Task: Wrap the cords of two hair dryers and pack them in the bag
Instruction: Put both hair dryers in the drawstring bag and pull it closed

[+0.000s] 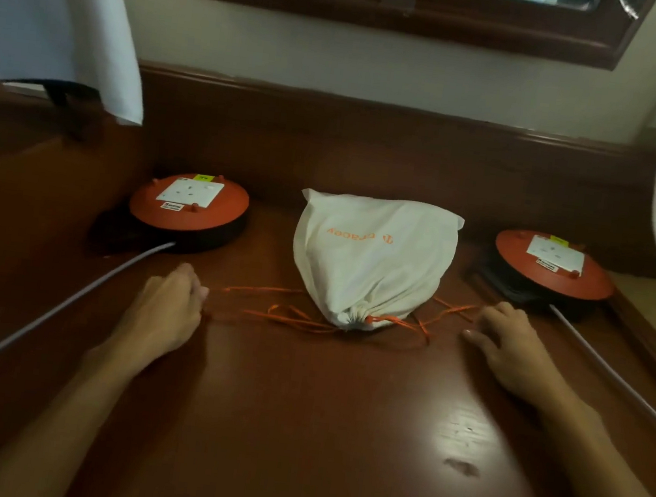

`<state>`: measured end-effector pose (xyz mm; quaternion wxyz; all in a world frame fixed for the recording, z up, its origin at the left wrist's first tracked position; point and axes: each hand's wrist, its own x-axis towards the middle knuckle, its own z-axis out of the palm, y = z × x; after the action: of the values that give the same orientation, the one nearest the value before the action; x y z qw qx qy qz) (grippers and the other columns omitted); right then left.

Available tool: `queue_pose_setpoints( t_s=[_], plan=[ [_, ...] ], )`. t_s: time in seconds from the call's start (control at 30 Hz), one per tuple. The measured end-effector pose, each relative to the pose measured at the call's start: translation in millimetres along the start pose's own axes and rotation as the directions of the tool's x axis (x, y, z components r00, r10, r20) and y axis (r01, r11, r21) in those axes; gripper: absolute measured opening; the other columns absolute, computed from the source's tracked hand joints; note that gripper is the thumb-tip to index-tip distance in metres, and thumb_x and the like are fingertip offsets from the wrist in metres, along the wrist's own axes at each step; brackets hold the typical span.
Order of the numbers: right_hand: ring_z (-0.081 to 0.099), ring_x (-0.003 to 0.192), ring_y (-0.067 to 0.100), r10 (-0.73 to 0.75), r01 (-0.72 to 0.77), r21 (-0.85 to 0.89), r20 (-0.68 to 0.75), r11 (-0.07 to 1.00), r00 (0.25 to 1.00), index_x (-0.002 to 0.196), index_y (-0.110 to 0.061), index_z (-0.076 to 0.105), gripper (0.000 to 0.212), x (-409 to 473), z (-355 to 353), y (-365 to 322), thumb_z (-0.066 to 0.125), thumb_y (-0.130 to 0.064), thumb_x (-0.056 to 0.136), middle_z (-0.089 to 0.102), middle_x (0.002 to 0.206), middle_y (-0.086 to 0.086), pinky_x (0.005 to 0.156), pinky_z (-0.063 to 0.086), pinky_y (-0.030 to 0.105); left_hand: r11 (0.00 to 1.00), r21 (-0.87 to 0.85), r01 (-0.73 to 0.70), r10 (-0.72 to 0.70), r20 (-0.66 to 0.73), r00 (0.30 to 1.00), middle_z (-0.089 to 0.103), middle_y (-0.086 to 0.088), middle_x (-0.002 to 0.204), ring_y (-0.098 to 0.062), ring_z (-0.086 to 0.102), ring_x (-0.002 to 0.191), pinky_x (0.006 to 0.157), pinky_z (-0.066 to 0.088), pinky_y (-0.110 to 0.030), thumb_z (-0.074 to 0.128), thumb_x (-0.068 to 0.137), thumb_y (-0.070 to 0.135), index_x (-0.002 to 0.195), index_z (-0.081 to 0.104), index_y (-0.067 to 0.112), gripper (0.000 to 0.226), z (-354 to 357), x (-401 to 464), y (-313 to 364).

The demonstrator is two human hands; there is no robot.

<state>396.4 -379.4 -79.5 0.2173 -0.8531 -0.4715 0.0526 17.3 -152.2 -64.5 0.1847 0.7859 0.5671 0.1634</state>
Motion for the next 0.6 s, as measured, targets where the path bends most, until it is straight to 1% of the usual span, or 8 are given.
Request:
queue_pose_setpoints(
  t_s=[0.07,0.17,0.27,0.33,0.37,0.43,0.5,0.6],
  plan=[
    [0.055,0.096,0.024,0.081,-0.080,0.018,-0.027,0.997,0.996,0.100,-0.017,0.058,0.008,-9.7,-5.0,5.0,0.064,-0.021,0.097,0.056,0.097,0.000,0.085,0.050,0.043,0.924,-0.381,0.038,-0.056,-0.037,0.998,0.072,-0.008,0.091,-0.021,0.070,0.084,0.078,0.056,-0.043,0.056,0.101,0.015,0.095,0.055,0.014,0.007,-11.9,-4.7,-4.9],
    [0.057,0.093,0.026,0.145,-0.146,-0.018,-0.029,0.989,0.989,0.099,-0.014,0.060,0.007,-23.7,-12.6,13.0,0.061,-0.021,0.098,0.060,0.095,0.005,0.085,0.051,0.046,0.426,-0.899,0.101,-0.120,0.054,0.991,0.072,-0.015,0.095,-0.022,0.071,0.085,0.084,0.057,-0.038,0.057,0.094,-0.009,0.110,0.053,0.012,0.026,-20.9,-14.7,-0.3],
    [0.056,0.090,0.021,0.201,-0.202,-0.138,-0.021,0.970,0.979,0.089,-0.018,0.060,0.012,-35.0,-20.4,22.2,0.061,-0.025,0.098,0.056,0.092,0.000,0.085,0.054,0.045,-0.048,-0.990,0.134,-0.112,0.139,0.984,0.065,-0.004,0.094,-0.021,0.069,0.098,0.094,0.052,-0.038,0.050,0.092,-0.008,0.097,0.058,0.018,0.028,-30.6,-18.3,4.0],
    [0.057,0.085,0.021,0.226,-0.227,-0.115,-0.021,0.967,0.974,0.086,-0.020,0.058,0.014,-44.3,-29.5,27.4,0.060,-0.026,0.098,0.056,0.090,0.001,0.081,0.055,0.044,-0.185,-0.971,0.151,-0.115,0.174,0.978,0.061,-0.003,0.092,-0.022,0.068,0.100,0.095,0.052,-0.041,0.046,0.092,-0.006,0.089,0.058,0.017,0.026,-39.4,-17.8,1.9],
    [0.058,0.082,0.022,0.230,-0.231,-0.035,-0.025,0.972,0.973,0.086,-0.018,0.058,0.015,-49.7,-35.3,29.1,0.058,-0.024,0.099,0.058,0.088,0.004,0.077,0.054,0.043,-0.093,-0.984,0.154,-0.114,0.164,0.980,0.062,-0.004,0.092,-0.024,0.068,0.099,0.093,0.053,-0.042,0.046,0.093,-0.004,0.089,0.059,0.016,0.024,-39.5,-16.8,1.9],
    [0.060,0.076,0.027,0.220,-0.194,0.208,-0.110,0.959,0.969,0.088,-0.011,0.059,0.017,-60.6,-47.8,29.7,0.054,-0.020,0.102,0.061,0.084,0.011,0.065,0.049,0.038,0.391,-0.912,0.126,-0.090,0.099,0.991,0.065,-0.008,0.101,-0.026,0.068,0.100,0.089,0.055,-0.043,0.052,0.097,0.004,0.094,0.063,0.016,0.017,-30.0,-14.5,7.3],
    [0.057,0.073,0.026,0.256,-0.114,0.411,-0.310,0.904,0.915,0.092,-0.007,0.060,0.019,-70.1,-59.5,23.9,0.054,-0.020,0.103,0.061,0.083,0.011,0.064,0.046,0.037,0.784,-0.620,0.008,0.025,0.044,0.999,0.065,-0.007,0.114,-0.026,0.065,0.105,0.087,0.055,-0.041,0.065,0.095,0.025,0.105,0.065,0.025,0.010,-8.7,-12.6,15.9],
    [0.052,0.065,0.013,0.533,-0.007,0.728,-0.496,0.686,0.685,0.092,-0.015,0.061,0.017,-69.3,-75.7,21.1,0.056,-0.027,0.103,0.057,0.077,0.002,0.065,0.047,0.035,0.986,-0.032,-0.161,0.164,0.108,0.981,0.055,-0.002,0.124,-0.026,0.054,0.118,0.095,0.050,-0.044,0.066,0.088,0.057,0.120,0.061,0.035,0.039,24.7,-10.9,30.8]
  ],
)
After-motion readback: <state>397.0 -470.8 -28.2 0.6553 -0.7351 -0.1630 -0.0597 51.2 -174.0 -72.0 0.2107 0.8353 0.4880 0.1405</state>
